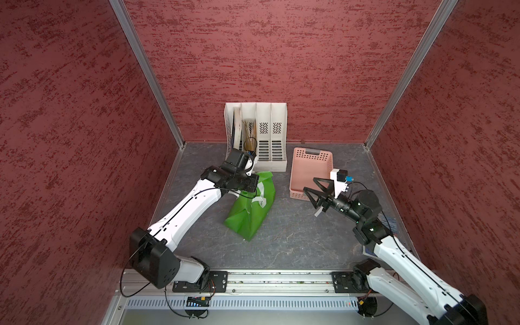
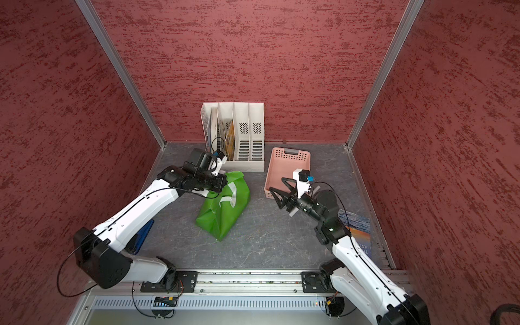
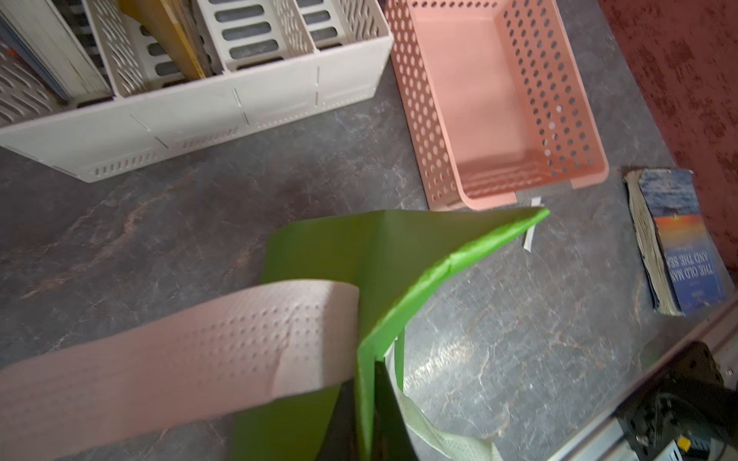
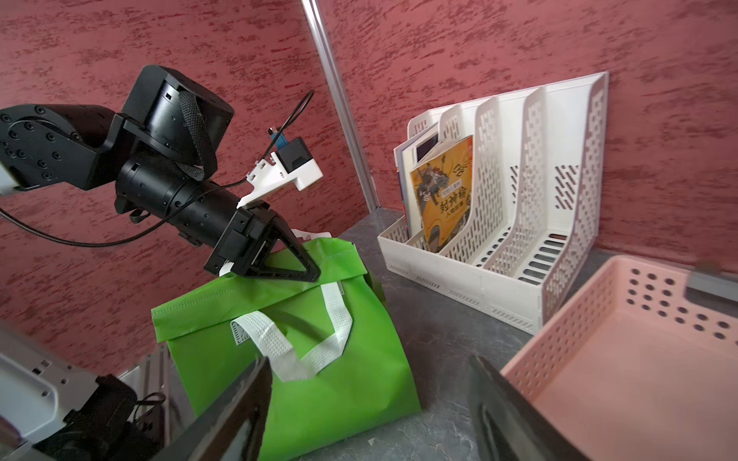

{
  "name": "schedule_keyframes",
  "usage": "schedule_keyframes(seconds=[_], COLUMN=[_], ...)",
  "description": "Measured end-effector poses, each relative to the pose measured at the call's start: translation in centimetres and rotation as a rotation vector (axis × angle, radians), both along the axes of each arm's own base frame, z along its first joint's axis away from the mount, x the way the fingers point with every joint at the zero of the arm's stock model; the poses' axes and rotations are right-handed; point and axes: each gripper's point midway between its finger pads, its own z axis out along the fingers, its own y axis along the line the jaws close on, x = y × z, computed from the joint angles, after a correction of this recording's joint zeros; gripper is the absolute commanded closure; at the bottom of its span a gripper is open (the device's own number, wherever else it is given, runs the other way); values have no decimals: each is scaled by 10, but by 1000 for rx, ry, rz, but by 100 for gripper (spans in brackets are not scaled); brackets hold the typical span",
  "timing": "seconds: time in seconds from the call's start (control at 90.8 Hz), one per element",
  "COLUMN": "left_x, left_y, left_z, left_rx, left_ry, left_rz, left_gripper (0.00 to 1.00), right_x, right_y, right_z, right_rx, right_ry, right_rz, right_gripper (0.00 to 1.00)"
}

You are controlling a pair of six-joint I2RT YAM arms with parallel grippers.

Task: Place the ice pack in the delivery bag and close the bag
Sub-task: Pick up the delivery bag from the center of the board, then place the delivery bag at the center of the board, then reset both arms

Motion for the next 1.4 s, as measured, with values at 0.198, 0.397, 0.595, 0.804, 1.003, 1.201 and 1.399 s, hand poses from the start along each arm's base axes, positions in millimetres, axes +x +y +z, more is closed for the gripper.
schedule_keyframes(seconds=[0.198, 0.397, 0.595, 0.804, 1.003, 1.201, 1.399], left_x=[55, 75, 75, 59, 44, 70, 77], left_y=[1, 0, 4, 28, 80, 153, 213], left_z=[-5, -5, 5, 75, 148, 114, 32], left_rx=[-43, -89, -88, -120, -173, -59, 92], left_ry=[-42, -45, -75, -288, -569, -657, -575], left_rz=[115, 161, 176, 222, 344, 592, 789], left_gripper=[100, 51, 0, 0, 0, 0, 0], right_x=[11, 15, 18, 21, 28, 40, 68], right_y=[-18, -26, -37, -64, -118, -174, -230], right_z=[-8, -29, -34, -27, -25, -30, -75], right_rx=[-12, -32, -40, -28, -37, -134, -318], right_ry=[32, 80, 89, 80, 104, 89, 193], right_rz=[-130, -186, -252, -404, -714, -1021, -1239], right_gripper=[18, 14, 1, 1, 1, 2, 2])
